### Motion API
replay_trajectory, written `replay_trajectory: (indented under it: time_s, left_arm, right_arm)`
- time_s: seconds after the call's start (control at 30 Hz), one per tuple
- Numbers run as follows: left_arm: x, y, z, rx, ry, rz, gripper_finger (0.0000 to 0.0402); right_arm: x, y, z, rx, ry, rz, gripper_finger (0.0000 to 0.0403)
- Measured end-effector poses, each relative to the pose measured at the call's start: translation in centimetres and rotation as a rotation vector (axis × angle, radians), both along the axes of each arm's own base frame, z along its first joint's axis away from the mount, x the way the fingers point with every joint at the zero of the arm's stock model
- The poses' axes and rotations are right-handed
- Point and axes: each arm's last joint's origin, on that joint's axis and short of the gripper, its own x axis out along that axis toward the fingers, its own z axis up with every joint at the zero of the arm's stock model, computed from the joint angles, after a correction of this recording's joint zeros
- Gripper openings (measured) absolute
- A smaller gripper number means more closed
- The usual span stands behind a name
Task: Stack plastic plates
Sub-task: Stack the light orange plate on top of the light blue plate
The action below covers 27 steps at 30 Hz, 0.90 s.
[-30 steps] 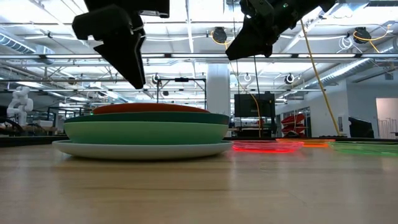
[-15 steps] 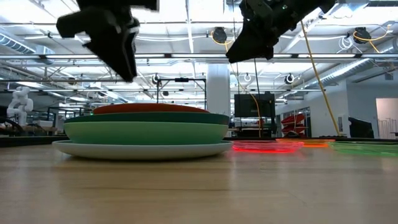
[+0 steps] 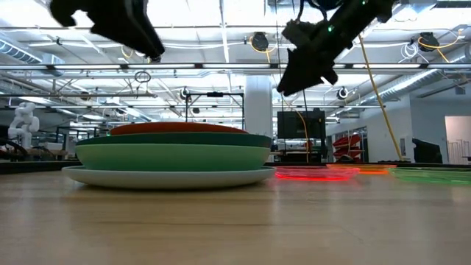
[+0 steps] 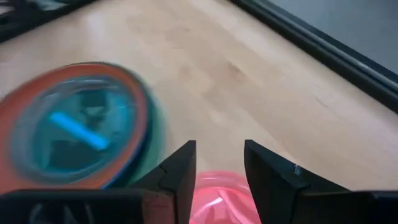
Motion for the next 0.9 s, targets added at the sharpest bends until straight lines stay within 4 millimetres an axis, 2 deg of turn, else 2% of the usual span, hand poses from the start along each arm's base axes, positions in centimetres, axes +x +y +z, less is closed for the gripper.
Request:
replay_trajectory:
  time_s: [0.13,0.37,0.5,0.77,0.9]
  left_arm:
    - [-1.3,2.1,0.9,0.018,-0.143,-0.006,0.0159]
    - [-3.6,5.3,3.3,-0.022,-0.257,0.099,0.0159]
    - [-4.4,6.2,3.3,-0.033,-0.232,0.154,0.0159]
    - [-5.2,7.2,2.5,-0.035,-0.158,0.256,0.0159]
    - [-5.3,7.3,2.5,-0.032,-0.154,0.262,0.0159]
  right_arm:
    - [-0.6,-2.3,-0.2,0.036,0.002,-0.124,0.013]
    - [-2.8,-6.8,-1.0,0.139,0.175,-0.354,0.013]
    - [-3.0,-9.0,-1.9,0.212,0.265,-0.418,0.013]
    - [-2.6,-13.5,-5.7,0.334,0.489,-0.5,0.013]
    - [-2.7,-14.8,-7.4,0.375,0.568,-0.536,0.013]
